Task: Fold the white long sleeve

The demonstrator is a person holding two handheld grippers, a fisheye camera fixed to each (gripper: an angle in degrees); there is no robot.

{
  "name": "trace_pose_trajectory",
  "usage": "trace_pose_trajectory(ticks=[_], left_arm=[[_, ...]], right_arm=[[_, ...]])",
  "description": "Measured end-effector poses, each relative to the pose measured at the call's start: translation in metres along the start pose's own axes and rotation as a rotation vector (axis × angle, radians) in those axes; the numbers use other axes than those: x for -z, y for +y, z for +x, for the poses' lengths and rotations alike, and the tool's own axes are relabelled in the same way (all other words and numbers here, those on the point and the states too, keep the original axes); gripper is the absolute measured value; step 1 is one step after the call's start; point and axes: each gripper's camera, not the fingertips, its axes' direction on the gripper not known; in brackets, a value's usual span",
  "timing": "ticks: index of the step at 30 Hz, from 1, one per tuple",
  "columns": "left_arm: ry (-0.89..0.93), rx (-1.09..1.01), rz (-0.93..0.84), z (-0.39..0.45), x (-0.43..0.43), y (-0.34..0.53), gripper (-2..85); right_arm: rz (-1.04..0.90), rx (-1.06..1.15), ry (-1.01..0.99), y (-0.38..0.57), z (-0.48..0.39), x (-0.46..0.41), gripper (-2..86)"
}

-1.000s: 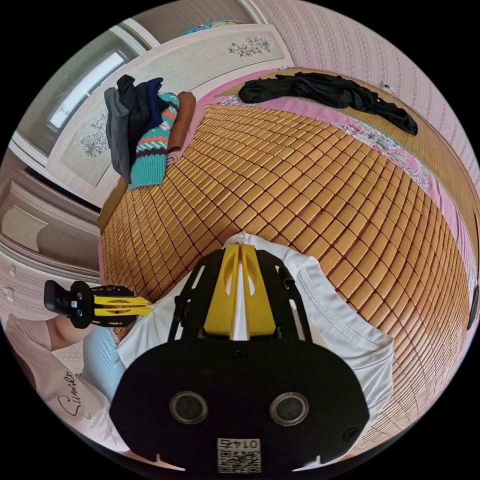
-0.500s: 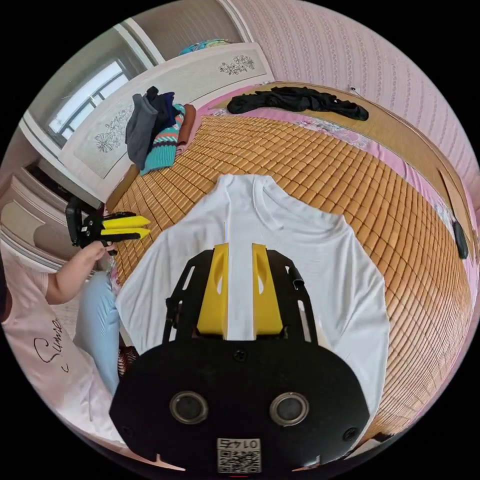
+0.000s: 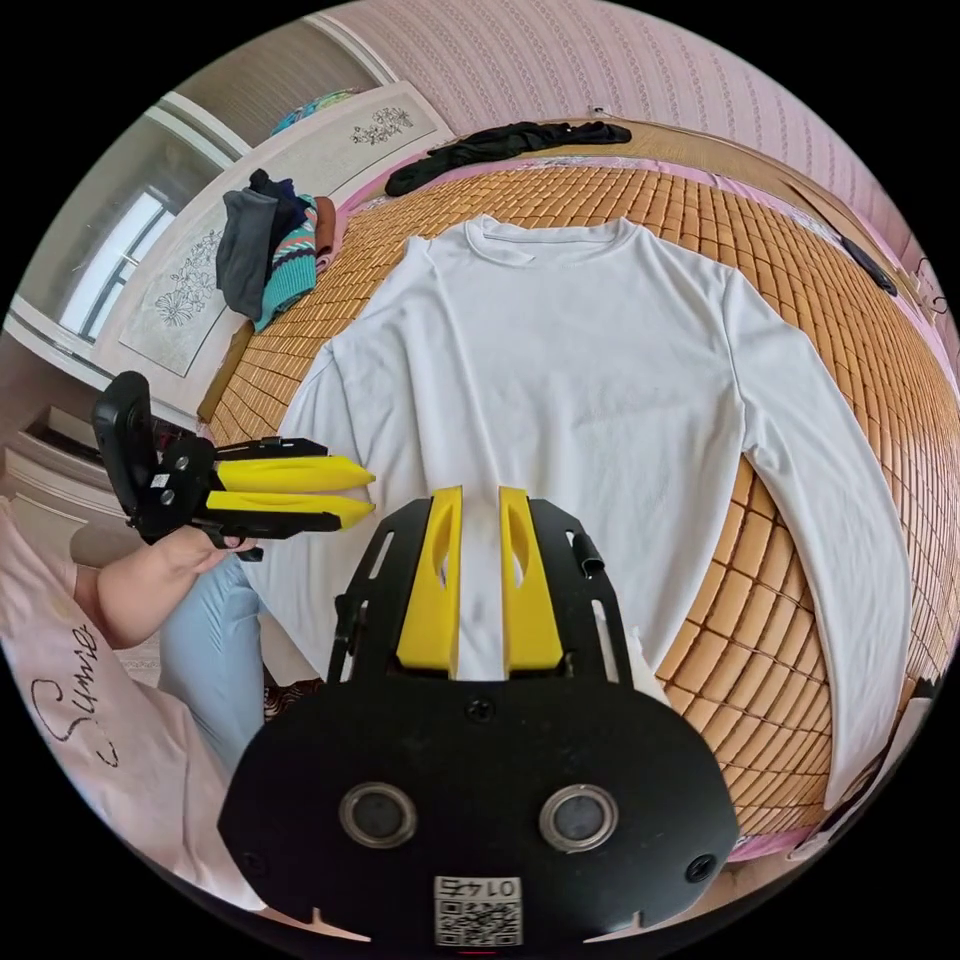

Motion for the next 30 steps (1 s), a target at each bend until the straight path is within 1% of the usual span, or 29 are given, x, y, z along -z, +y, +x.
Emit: trace_pose_trajectory(ticks=[2, 5, 7, 10, 12, 15, 17, 19, 22, 25, 26, 30], left_arm=[[0.003, 0.004, -0.051, -0.002, -0.013, -0.001, 6.4], [-0.012, -0.003, -0.027, -0.003, -0.018, 0.001, 5.6], [-0.003, -0.007, -0.016, -0.006, -0.023, 0.003, 5.1], [0.026, 0.008, -0.011, -0.01, -0.029, 0.001, 5.1], [0.039, 0.017, -0.009, -0.012, -0.031, -0.001, 5.2], [0.045, 0.019, 0.014, -0.012, -0.03, -0.004, 5.4], [0.066, 0.004, 0.011, -0.009, -0.032, -0.006, 5.4], [0.113, -0.043, 0.012, 0.006, -0.035, -0.008, 5.4], [0.198, -0.106, 0.024, 0.037, -0.045, -0.012, 5.3], [0.233, -0.16, -0.003, 0.066, -0.066, -0.017, 5.8], [0.23, -0.168, -0.014, 0.071, -0.072, -0.018, 6.0], [0.223, -0.177, -0.084, 0.084, -0.104, -0.02, 6.1]], right_arm=[[-0.033, -0.012, 0.037, 0.0, 0.006, -0.007, 2.2], [0.016, -0.029, 0.046, 0.008, 0.014, 0.004, -0.1], [0.02, -0.04, 0.061, 0.012, 0.021, 0.005, -0.4], [-0.031, -0.053, 0.059, 0.015, 0.031, -0.002, -0.5], [-0.013, -0.052, 0.058, 0.015, 0.032, 0.003, -0.3], [-0.006, -0.016, 0.071, 0.014, 0.031, 0.01, 0.6], [-0.002, -0.045, 0.076, 0.03, 0.036, 0.017, 2.7], [-0.016, -0.079, 0.067, 0.052, 0.043, 0.023, 4.1], [-0.069, -0.131, 0.125, 0.089, 0.053, 0.025, 5.4], [-0.124, -0.149, 0.121, 0.112, 0.063, 0.015, 4.0], [-0.103, -0.156, 0.108, 0.118, 0.066, 0.019, 2.2], [-0.049, -0.187, 0.124, 0.133, 0.077, 0.03, 1.2]])
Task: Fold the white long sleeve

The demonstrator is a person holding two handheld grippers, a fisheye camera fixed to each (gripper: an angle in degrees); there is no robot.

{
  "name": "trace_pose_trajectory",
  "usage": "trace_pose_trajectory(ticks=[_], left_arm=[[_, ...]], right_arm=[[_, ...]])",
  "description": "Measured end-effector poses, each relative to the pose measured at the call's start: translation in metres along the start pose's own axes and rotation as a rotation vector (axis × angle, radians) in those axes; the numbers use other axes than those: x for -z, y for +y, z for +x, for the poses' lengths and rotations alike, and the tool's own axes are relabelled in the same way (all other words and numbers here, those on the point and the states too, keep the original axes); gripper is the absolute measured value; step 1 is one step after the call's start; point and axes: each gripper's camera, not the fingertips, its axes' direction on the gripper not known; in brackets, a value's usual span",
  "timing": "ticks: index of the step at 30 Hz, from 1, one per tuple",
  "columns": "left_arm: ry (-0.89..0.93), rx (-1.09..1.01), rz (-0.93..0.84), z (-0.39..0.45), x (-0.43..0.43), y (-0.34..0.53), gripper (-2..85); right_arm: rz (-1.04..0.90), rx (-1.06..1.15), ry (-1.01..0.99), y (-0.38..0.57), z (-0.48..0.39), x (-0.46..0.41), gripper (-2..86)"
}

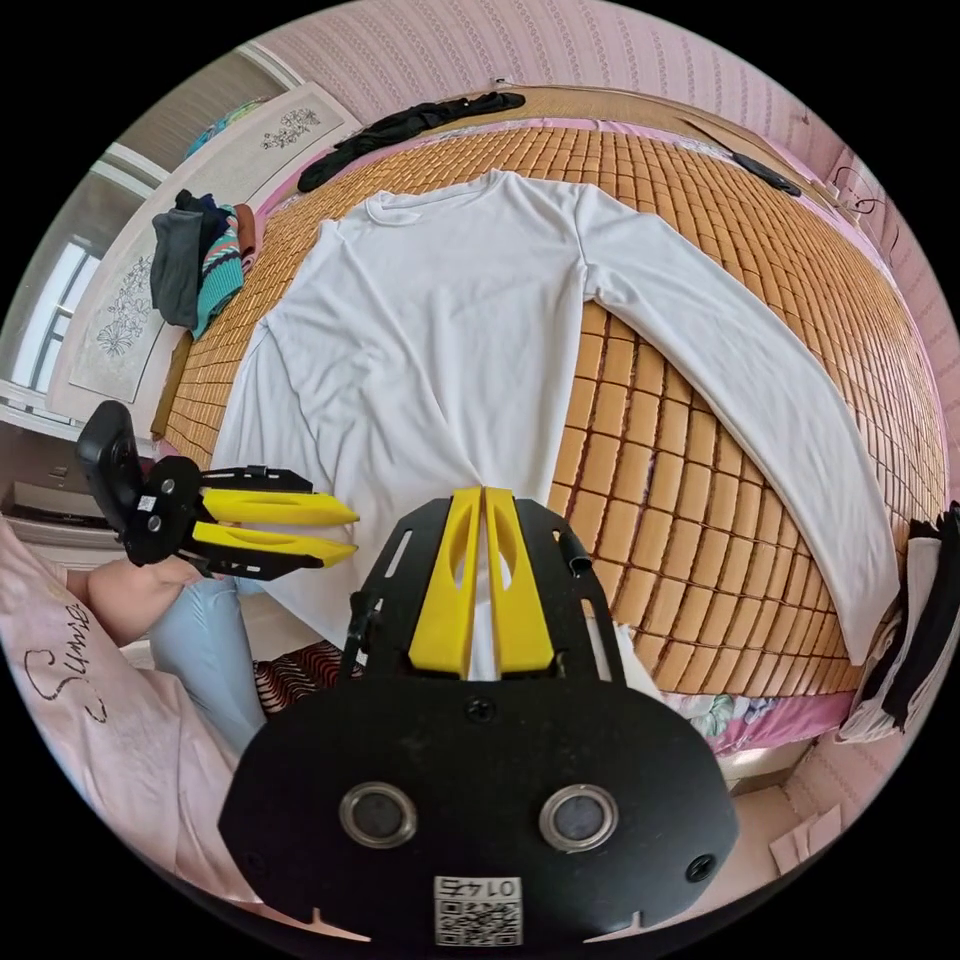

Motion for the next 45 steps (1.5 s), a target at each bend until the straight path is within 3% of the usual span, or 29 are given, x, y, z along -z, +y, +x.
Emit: trace_pose_trajectory(ticks=[9, 16, 21, 23, 26, 29, 33, 36, 42, 45], left_arm=[[0.073, -0.022, 0.048, 0.023, -0.015, -0.01, 5.8], [0.056, -0.108, -0.066, 0.058, -0.052, -0.021, 6.4], [0.023, -0.216, -0.028, 0.077, -0.044, -0.056, 6.5], [0.03, -0.237, -0.006, 0.079, -0.048, -0.082, 6.5], [0.042, -0.298, 0.023, 0.084, -0.057, -0.135, 6.7], [-0.02, -0.378, -0.003, 0.1, -0.07, -0.191, 7.9], [-0.068, -0.446, 0.091, 0.126, -0.083, -0.249, 8.2], [-0.067, -0.53, 0.123, 0.152, -0.107, -0.282, 8.4], [-0.188, -0.579, -0.066, 0.203, -0.197, -0.339, 8.4], [-0.198, -0.567, -0.051, 0.217, -0.218, -0.356, 8.4]], right_arm=[[-0.019, -0.039, 0.033, 0.051, 0.027, 0.004, 5.3], [0.044, -0.104, 0.028, 0.094, 0.054, 0.006, 5.1], [0.266, -0.389, 0.096, 0.162, 0.129, 0.046, 6.9], [0.406, -0.595, 0.257, 0.201, 0.167, 0.062, 8.0], [0.541, -0.792, 0.34, 0.24, 0.208, 0.067, 9.7], [0.63, -0.977, 0.324, 0.275, 0.248, 0.059, 11.4], [0.653, -0.992, 0.244, 0.3, 0.272, 0.042, 10.0], [0.665, -0.957, 0.211, 0.313, 0.281, 0.036, 4.3], [0.708, -0.891, 0.102, 0.338, 0.304, 0.029, 1.8], [0.747, -0.89, 0.024, 0.355, 0.314, 0.024, 1.5]])
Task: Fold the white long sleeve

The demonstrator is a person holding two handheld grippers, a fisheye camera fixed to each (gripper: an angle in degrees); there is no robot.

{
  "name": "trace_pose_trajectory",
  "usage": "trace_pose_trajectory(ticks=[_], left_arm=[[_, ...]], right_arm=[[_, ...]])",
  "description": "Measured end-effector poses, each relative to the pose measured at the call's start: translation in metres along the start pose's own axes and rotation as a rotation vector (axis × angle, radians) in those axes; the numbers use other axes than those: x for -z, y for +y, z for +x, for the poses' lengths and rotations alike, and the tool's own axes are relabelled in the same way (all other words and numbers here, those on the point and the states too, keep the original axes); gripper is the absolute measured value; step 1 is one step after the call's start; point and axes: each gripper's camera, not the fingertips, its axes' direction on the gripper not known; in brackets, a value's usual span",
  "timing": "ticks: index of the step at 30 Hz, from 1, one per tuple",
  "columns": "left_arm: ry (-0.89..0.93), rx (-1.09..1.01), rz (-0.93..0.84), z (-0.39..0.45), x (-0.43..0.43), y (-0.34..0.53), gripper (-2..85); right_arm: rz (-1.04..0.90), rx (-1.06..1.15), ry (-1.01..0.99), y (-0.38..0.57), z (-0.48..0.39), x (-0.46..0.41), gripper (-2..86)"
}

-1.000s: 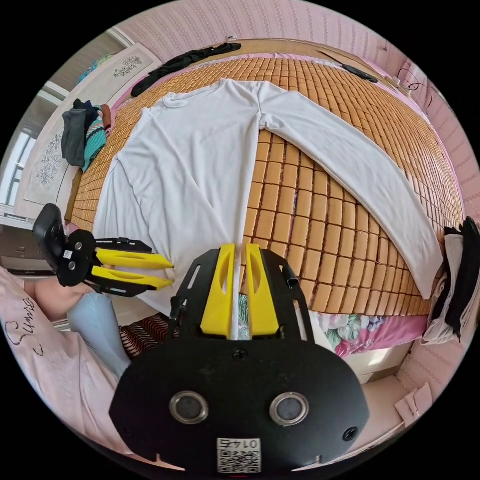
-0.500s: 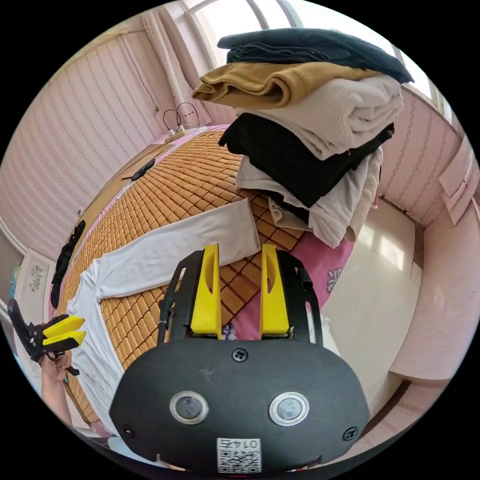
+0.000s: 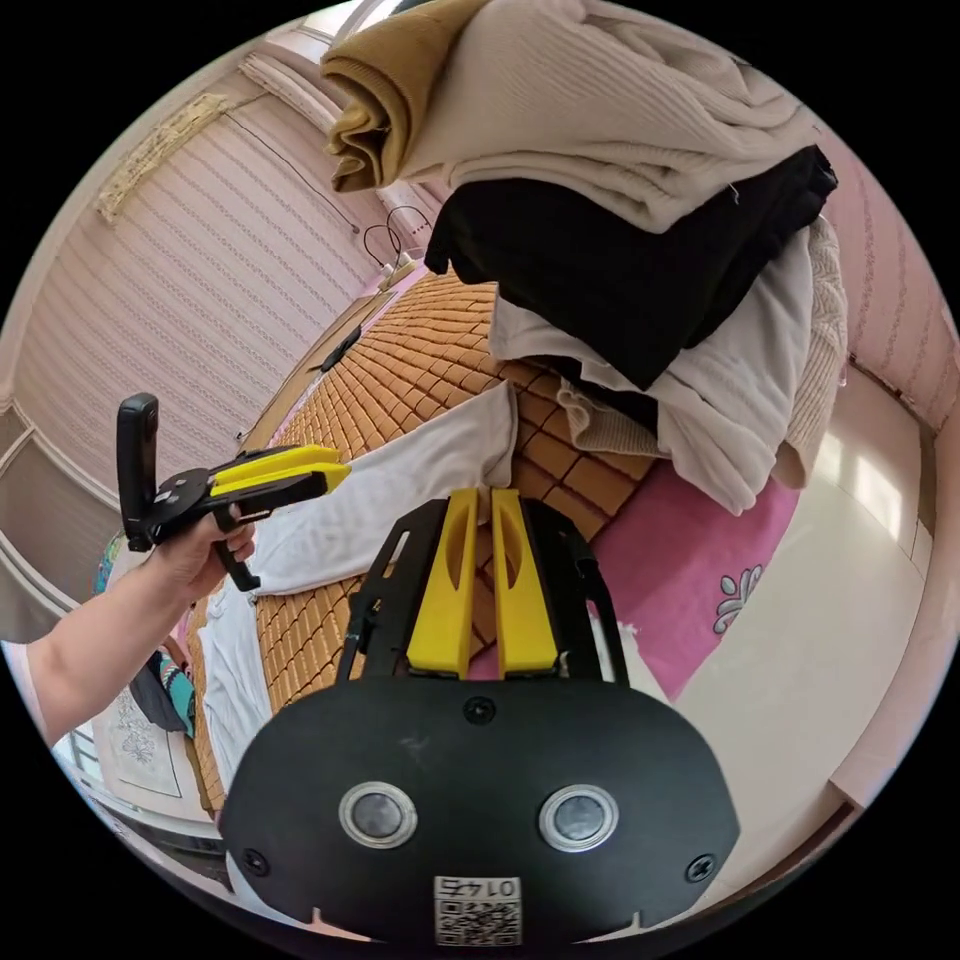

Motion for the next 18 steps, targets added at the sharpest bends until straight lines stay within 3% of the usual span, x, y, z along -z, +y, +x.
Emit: trace_pose_trajectory(ticks=[5, 7, 9, 12, 14, 18], left_arm=[[-0.006, 0.047, -0.065, -0.002, -0.027, -0.012, 7.7], [0.058, 0.068, -0.067, -0.003, -0.024, -0.01, 0.4], [0.054, 0.075, -0.091, -0.004, -0.016, -0.008, -0.5], [0.057, 0.119, -0.017, -0.015, 0.025, 0.008, -0.9], [0.057, 0.164, 0.048, -0.026, 0.065, 0.028, -0.9], [-0.025, 0.243, 0.245, -0.039, 0.19, 0.113, -1.0]], right_arm=[[0.007, -0.001, -0.076, 0.004, 0.018, 0.002, 1.3], [0.016, 0.02, -0.105, 0.004, 0.019, 0.004, 1.2], [0.041, 0.06, -0.158, 0.005, 0.017, 0.007, 1.2], [0.078, 0.158, -0.336, 0.005, 0.007, 0.014, 1.1], [0.076, 0.265, -0.589, 0.001, -0.01, 0.022, 1.1], [0.116, 0.514, -0.923, 0.0, -0.08, 0.056, 1.1]])
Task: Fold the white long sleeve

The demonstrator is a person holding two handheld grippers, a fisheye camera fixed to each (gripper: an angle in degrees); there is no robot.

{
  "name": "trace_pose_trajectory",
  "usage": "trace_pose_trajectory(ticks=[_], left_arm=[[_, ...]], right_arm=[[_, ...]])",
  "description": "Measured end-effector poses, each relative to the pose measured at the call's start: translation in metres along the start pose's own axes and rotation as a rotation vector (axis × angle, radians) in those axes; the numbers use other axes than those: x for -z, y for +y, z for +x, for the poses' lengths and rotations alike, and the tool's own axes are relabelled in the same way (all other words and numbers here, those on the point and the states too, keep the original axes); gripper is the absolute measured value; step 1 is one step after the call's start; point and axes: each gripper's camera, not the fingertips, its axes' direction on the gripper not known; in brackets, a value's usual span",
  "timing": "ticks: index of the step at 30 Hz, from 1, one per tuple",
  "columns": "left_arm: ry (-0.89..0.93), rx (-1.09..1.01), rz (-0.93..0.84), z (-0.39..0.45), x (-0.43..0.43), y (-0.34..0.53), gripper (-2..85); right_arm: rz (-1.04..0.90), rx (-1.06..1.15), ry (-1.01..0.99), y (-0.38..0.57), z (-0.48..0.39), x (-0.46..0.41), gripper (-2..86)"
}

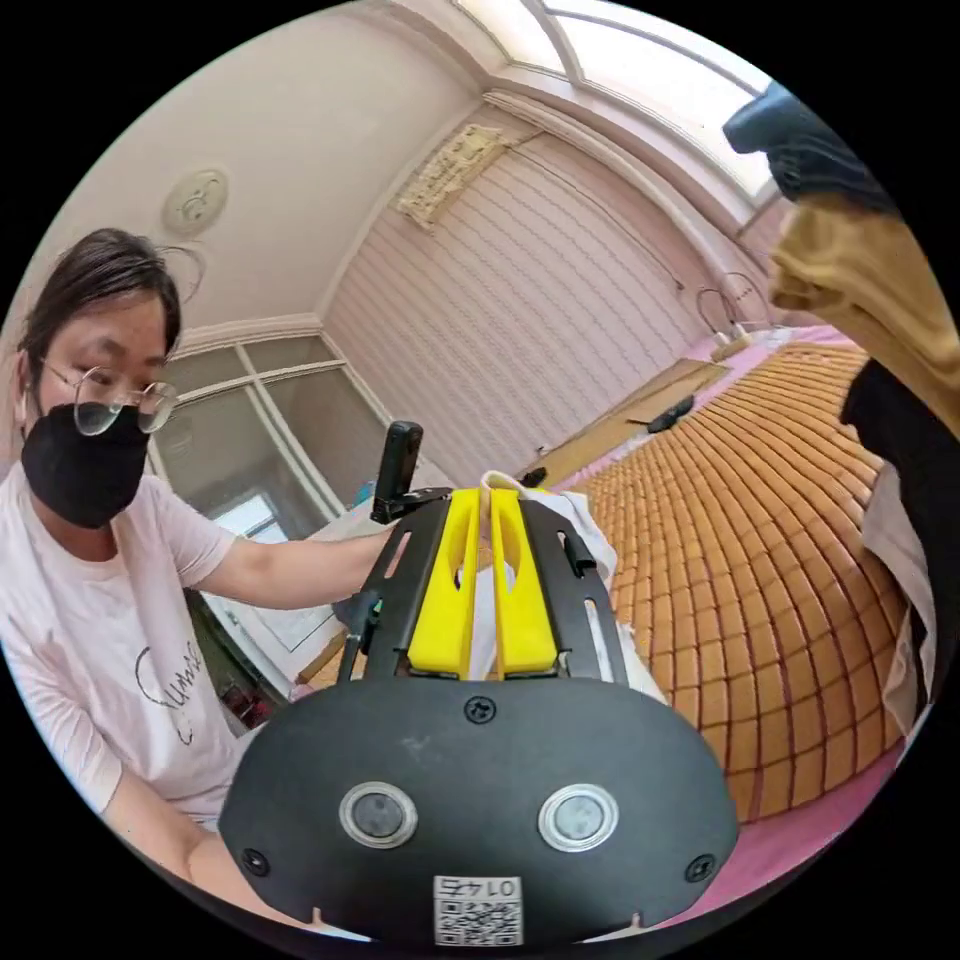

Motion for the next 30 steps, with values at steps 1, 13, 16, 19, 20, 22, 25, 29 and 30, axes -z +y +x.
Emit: trace_pose_trajectory(ticks=[1, 13, 16, 19, 20, 22, 25, 29, 30], left_arm=[[-0.036, 0.019, 0.042, -0.006, 0.04, 0.022, -1.0], [-0.208, 0.487, 0.111, -0.008, 0.205, 0.297, -1.0], [-0.185, 0.551, 0.132, -0.007, 0.214, 0.329, -1.0], [-0.182, 0.607, 0.16, -0.009, 0.223, 0.358, -0.8], [-0.179, 0.622, 0.161, -0.01, 0.225, 0.363, -0.7], [-0.163, 0.682, 0.155, -0.015, 0.234, 0.385, -0.1], [-0.17, 0.748, 0.118, -0.018, 0.25, 0.412, 2.3], [-0.198, 0.781, 0.065, -0.018, 0.275, 0.433, 3.4], [-0.199, 0.775, 0.037, -0.017, 0.282, 0.434, 3.5]], right_arm=[[-0.037, 0.072, -0.081, -0.01, -0.024, -0.019, 1.1], [-0.64, 0.175, -0.43, 0.06, -0.179, -0.224, 0.9], [-0.723, 0.17, -0.451, 0.073, -0.206, -0.249, 0.9], [-0.801, 0.212, -0.435, 0.082, -0.236, -0.274, 0.9], [-0.831, 0.242, -0.427, 0.086, -0.249, -0.285, 0.9], [-0.886, 0.288, -0.43, 0.093, -0.269, -0.303, 1.0], [-1.007, 0.403, -0.421, 0.116, -0.307, -0.339, 1.2], [-1.231, 0.749, -0.318, 0.181, -0.368, -0.378, 2.1], [-1.254, 0.811, -0.281, 0.192, -0.374, -0.381, 2.3]])
